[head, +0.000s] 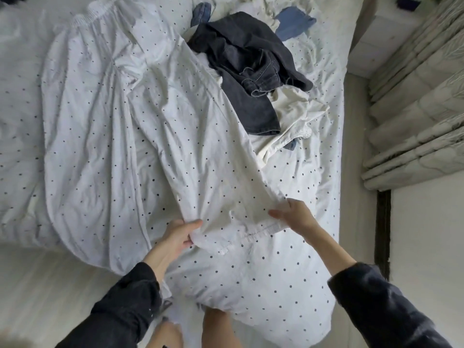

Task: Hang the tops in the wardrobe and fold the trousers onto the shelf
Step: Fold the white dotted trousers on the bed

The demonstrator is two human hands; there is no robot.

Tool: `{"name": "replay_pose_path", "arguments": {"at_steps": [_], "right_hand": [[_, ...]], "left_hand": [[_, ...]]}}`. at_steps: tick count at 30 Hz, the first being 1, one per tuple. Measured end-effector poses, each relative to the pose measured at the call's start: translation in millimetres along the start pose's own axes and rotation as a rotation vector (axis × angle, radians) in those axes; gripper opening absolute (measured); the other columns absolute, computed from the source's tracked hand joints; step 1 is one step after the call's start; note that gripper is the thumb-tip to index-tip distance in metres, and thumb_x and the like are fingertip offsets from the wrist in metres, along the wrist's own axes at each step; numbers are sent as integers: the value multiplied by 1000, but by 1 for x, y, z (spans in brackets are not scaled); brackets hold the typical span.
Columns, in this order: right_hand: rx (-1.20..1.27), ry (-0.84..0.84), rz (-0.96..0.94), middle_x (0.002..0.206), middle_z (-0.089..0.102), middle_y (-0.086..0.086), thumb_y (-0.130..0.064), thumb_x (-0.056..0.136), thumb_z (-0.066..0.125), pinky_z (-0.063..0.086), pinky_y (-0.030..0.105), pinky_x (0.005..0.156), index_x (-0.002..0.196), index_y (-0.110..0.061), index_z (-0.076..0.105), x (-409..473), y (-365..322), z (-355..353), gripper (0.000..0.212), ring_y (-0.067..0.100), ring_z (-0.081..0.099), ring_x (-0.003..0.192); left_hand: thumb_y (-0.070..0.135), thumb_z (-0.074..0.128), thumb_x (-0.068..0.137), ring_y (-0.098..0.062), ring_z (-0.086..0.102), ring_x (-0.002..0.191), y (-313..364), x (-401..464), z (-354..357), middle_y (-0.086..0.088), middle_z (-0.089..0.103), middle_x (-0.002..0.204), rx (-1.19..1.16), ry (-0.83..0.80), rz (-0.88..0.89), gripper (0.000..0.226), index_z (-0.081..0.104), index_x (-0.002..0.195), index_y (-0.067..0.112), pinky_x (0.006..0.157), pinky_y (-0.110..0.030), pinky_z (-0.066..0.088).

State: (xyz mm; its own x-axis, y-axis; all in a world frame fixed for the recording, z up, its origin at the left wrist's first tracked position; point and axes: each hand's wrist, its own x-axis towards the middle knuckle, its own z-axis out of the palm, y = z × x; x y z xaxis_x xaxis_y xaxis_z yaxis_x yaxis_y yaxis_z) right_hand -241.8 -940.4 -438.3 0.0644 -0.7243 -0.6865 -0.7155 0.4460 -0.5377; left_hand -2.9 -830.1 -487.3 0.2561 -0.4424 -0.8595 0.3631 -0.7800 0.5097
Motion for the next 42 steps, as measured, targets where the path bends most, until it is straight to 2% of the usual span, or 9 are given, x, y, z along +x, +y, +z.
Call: {"name": "replay_pose_path", "arguments": {"at_steps": [4,11,15,22,26,29,32,37,42], "right_hand": [[-56,67,-53,84,59,11,-13,82,65,40,30,65,86,-6,56,-19,2,16,12,27,54,80],[71,83,-35,65,52,5,0,83,57,41,22,51,65,-8,52,-81,24,4,20,17,48,58],[64,50,2,68,58,5,-1,85,58,46,15,42,74,-7,59,-113,40,-9,12,12,54,54],[47,-34,36,75,64,5,-7,88,59,52,20,54,86,-9,59,-138,64,-28,3,14,64,59],[-6,-60,114,80,66,8,-8,90,56,42,23,55,100,-3,58,-122,90,-20,12,9,66,51],[-195,26,151,99,62,13,-11,88,55,41,27,59,119,4,53,-107,106,-9,34,23,64,82],[-323,52,137,123,57,13,-20,91,52,41,33,90,142,-6,31,-100,106,4,57,30,50,116],[-493,16,-23,141,44,13,-28,93,50,38,47,103,145,-11,26,-93,69,41,59,32,42,127],[-533,-103,-217,142,42,14,-25,97,47,35,35,101,145,-11,28,-95,12,101,54,30,40,130]], "left_hand": [[9,66,85,-23,64,82,-16,-22,-13,-12,67,93,-25,-22,58,16,62,99,1,67,-30,51],[11,67,85,-22,65,85,-49,-74,-26,-9,69,92,-25,-112,102,6,63,90,7,75,-29,52],[10,65,87,-17,65,79,-67,-109,-19,-7,68,86,9,-172,112,5,62,89,6,64,-22,51],[12,64,88,-16,66,76,-98,-129,-10,-5,69,88,11,-159,104,16,63,102,5,57,-19,51],[15,67,86,-21,64,82,-128,-121,5,-7,68,92,98,-168,-48,35,58,118,2,78,-32,53],[24,69,85,-25,54,114,-152,-118,15,-10,57,125,233,-241,-214,62,38,137,7,93,-37,43],[27,67,87,-25,45,126,-162,-112,13,-9,45,140,215,-210,-218,69,32,143,10,100,-38,39],[21,62,91,-25,49,122,-148,-104,-24,-7,52,132,114,-121,-130,42,49,130,12,101,-39,39],[20,58,93,-24,52,115,-128,-91,-86,-8,54,128,58,-20,-60,37,49,128,12,97,-38,41]]}}
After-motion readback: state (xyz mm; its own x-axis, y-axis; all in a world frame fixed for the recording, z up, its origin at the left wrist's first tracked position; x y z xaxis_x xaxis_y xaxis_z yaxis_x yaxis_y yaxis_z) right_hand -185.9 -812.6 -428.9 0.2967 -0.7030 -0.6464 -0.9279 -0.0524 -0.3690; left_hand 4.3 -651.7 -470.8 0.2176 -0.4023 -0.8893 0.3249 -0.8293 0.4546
